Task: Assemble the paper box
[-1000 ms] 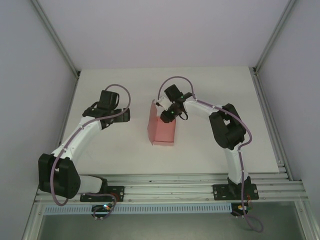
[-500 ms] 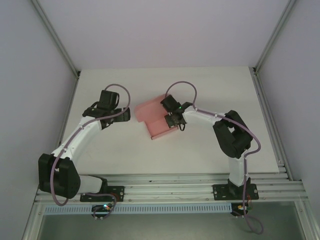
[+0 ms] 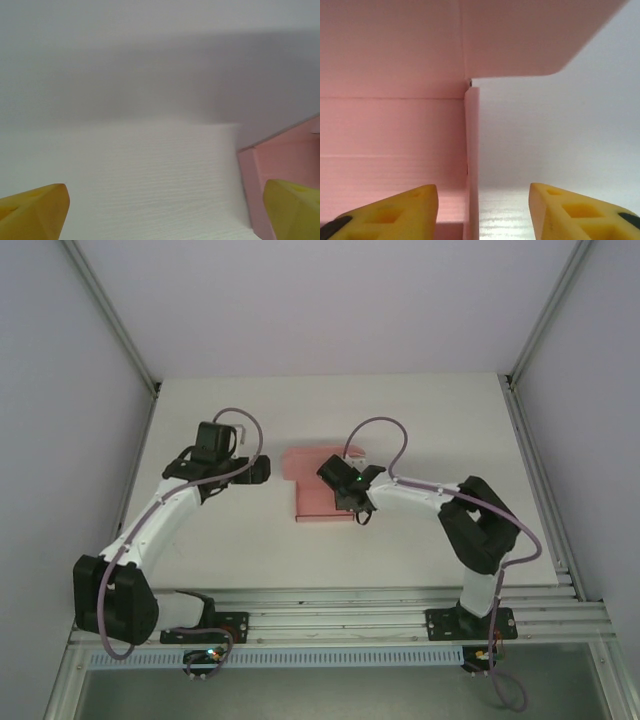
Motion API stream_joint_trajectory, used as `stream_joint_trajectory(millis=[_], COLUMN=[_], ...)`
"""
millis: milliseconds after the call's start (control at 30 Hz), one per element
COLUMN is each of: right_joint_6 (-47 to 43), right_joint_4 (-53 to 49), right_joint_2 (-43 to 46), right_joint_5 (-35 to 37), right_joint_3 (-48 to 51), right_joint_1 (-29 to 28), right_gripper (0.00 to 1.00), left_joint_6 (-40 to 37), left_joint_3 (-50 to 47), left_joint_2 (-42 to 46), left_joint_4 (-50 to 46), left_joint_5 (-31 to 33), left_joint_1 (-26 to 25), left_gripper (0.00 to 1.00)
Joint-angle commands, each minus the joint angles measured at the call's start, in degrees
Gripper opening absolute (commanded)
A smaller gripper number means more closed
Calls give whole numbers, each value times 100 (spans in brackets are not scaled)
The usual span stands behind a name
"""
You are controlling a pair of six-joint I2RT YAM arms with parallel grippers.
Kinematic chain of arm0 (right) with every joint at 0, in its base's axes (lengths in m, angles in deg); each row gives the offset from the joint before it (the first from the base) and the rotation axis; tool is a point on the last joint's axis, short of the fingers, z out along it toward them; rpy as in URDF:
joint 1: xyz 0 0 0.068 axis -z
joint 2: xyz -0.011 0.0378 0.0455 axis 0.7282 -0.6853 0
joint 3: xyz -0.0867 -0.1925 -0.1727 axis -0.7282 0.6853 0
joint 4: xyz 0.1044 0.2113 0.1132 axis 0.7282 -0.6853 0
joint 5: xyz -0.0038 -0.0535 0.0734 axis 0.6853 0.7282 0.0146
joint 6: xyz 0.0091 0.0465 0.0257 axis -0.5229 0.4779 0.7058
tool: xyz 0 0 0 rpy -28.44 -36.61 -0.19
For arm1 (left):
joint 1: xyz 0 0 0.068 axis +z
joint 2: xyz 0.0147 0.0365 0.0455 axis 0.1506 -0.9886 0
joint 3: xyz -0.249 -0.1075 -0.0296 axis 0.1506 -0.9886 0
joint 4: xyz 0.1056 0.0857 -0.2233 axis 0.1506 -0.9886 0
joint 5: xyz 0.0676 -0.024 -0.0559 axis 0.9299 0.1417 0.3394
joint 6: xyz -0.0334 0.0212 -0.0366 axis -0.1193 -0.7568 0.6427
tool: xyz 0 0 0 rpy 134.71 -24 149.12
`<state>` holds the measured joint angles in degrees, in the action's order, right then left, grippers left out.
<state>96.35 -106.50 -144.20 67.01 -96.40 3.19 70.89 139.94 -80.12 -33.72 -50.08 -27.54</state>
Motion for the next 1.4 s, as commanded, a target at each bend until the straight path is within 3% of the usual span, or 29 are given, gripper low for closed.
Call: stream_joint_trajectory(millis=[0, 133, 233, 333, 467, 567, 667, 767, 800, 867, 1067, 1267, 1367], right_joint_6=[-659, -2018, -3303, -4665, -5469, -5829, -6075, -6063, -6055, -6120, -6127, -6067, -6034], right_joint_4=[505, 1312, 1770, 1505, 1117, 830, 430, 2, -135, -361, -498, -533, -539], right_joint_2=[643, 1379, 1696, 1654, 1358, 1078, 709, 344, 269, 170, 111, 67, 73], right_joint_5=[185, -233, -1234, -2434, -3246, -3705, -4199, -4219, -4170, -4115, -4072, -3989, -3947], right_joint_3=[122, 586, 749, 514, 61, -310, -712, -1068, -1177, -1261, -1341, -1408, -1383], right_joint_1=[47, 331, 764, 1126, 1544, 1788, 1921, 1981, 2002, 2032, 2124, 2131, 2128], right_gripper=[74, 100, 100, 100, 100, 99, 91, 76, 75, 75, 64, 39, 28], left_joint_6=[-747, -1289, -1754, -2092, -2771, -3152, -3329, -3576, -3638, -3876, -3979, -4002, -3995], left_joint_3=[-60, 189, 492, 870, 1215, 1632, 2123, 2457, 2528, 2648, 2900, 2928, 2879], left_joint_2=[207, -14, -455, -938, -1383, -1781, -2209, -2534, -2607, -2732, -2905, -2932, -2879], left_joint_4=[437, 445, 260, -37, -329, -676, -1095, -1415, -1480, -1688, -1885, -1947, -1924], left_joint_5=[-1263, -1502, -1914, -2247, -2475, -2497, -2534, -2592, -2579, -2643, -2497, -2409, -2243], left_joint_1=[-103, -240, -239, -231, -250, -259, -260, -281, -290, -293, -294, -370, -428], left_gripper=[100, 100, 100, 100, 100, 94, 83, 70, 67, 49, 31, 17, 4])
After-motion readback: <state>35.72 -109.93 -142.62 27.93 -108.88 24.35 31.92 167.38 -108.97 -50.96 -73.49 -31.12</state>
